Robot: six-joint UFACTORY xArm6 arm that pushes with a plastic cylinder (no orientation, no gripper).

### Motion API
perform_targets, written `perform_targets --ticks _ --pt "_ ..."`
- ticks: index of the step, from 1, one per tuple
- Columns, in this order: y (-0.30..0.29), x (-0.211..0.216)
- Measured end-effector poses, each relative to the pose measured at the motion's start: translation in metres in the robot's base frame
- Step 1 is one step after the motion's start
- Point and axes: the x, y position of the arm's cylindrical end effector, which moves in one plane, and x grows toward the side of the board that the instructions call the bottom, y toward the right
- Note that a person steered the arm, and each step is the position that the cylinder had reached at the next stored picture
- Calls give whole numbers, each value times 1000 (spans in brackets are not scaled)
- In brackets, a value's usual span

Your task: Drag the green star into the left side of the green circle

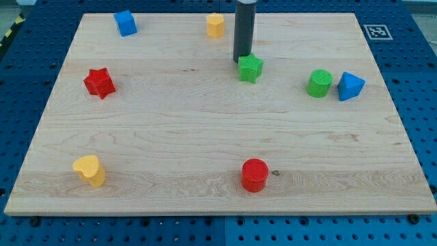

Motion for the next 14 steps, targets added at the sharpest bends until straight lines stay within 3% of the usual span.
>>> perform_targets --ticks 2,4,6,10,14 --pt "-3 20" --pt "-41 38" --pt "-9 49" --pt "-9 58" --pt "28 49"
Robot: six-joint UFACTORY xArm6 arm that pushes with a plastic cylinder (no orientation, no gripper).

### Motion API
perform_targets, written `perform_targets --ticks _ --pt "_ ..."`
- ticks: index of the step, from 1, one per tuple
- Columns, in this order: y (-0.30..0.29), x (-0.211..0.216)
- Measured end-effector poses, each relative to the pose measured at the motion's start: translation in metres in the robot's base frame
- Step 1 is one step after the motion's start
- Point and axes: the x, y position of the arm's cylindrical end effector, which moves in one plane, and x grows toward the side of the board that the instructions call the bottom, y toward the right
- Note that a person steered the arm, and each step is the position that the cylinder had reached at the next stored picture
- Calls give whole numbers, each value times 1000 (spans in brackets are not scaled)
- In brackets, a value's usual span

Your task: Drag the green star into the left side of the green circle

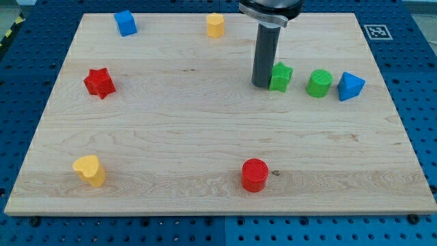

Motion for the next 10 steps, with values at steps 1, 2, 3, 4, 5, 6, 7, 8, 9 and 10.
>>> perform_targets --ticks 1,2,3,4,5,6,7,8,9,10 --pt "-10 -6" --pt "-8 -6" --pt "10 -6" --pt "10 -6" --pt "10 -6" --pt "10 -6" --pt "11 -6" --pt "15 -6" --pt "15 -4" --pt "21 5"
